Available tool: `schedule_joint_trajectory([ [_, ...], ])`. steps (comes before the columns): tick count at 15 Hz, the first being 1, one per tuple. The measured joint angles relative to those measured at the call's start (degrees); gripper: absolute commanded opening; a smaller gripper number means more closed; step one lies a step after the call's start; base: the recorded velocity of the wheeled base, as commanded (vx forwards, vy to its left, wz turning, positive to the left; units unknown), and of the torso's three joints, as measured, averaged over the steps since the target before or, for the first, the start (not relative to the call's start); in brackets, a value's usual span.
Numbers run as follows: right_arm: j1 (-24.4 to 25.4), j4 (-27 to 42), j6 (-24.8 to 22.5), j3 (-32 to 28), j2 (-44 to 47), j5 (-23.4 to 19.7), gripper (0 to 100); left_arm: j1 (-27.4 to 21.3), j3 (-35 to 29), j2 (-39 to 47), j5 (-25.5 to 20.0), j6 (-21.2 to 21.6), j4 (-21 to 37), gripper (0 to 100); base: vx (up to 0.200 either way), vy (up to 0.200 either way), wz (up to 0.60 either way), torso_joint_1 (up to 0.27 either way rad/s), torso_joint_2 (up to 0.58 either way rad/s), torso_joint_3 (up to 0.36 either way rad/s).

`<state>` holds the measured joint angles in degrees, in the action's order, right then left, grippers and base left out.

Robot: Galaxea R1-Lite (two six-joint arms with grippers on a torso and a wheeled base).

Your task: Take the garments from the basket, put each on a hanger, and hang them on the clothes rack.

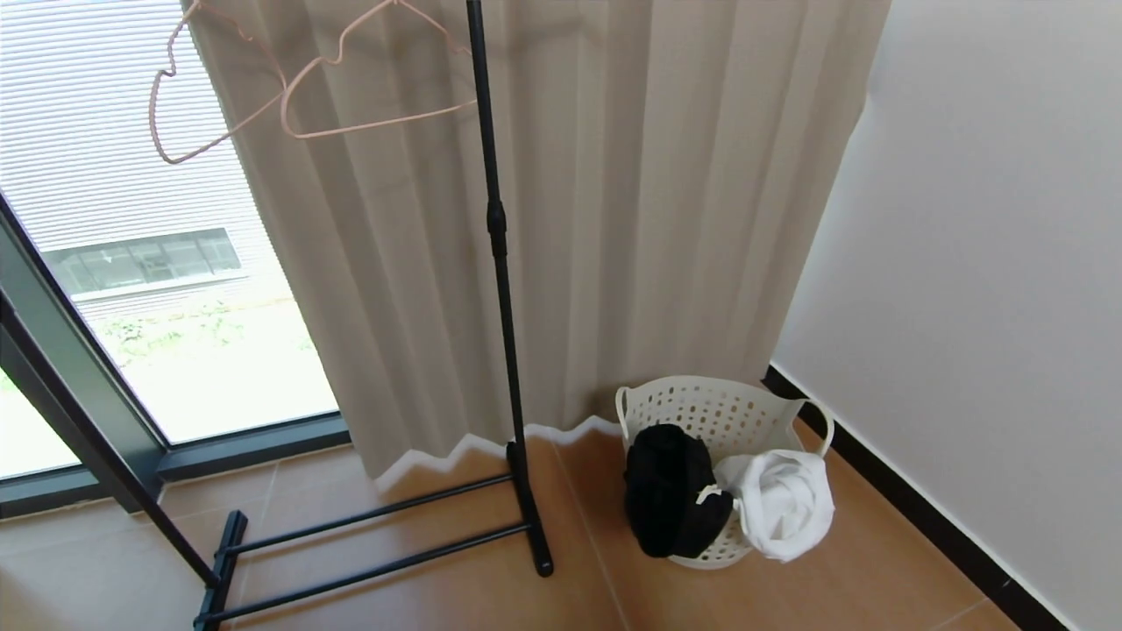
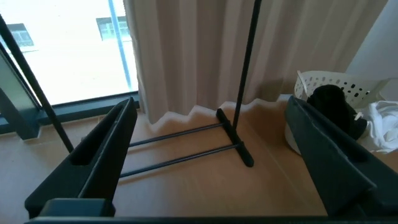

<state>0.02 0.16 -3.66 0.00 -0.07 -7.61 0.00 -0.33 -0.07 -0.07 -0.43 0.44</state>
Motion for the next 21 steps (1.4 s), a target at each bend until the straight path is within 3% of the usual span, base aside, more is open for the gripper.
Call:
schedule_joint_trajectory([
  [5,0.00,-0.06,0.00,0.00,0.00,-0.02,100,0.00,0.00,0.00,0.07,-0.09,-0.01,100,0.000,0.000,-0.36,0.000,0.00,0.000],
  [9,0.05,-0.06,0.00,0.00,0.00,0.00,100,0.02,0.00,0.00,0.05,0.02,-0.01,100,0.000,0.000,0.00,0.000,0.00,0.000],
  [15,0.00,-0.02,0.00,0.00,0.00,0.00,100,0.00,0.02,0.00,0.07,0.11,0.00,100,0.200,-0.200,0.00,0.001,0.00,0.004],
  [21,-0.07,-0.11,-0.01,0.00,0.00,-0.02,100,-0.05,0.00,0.00,0.10,-0.09,0.02,100,0.000,0.000,0.00,0.000,0.00,0.000],
])
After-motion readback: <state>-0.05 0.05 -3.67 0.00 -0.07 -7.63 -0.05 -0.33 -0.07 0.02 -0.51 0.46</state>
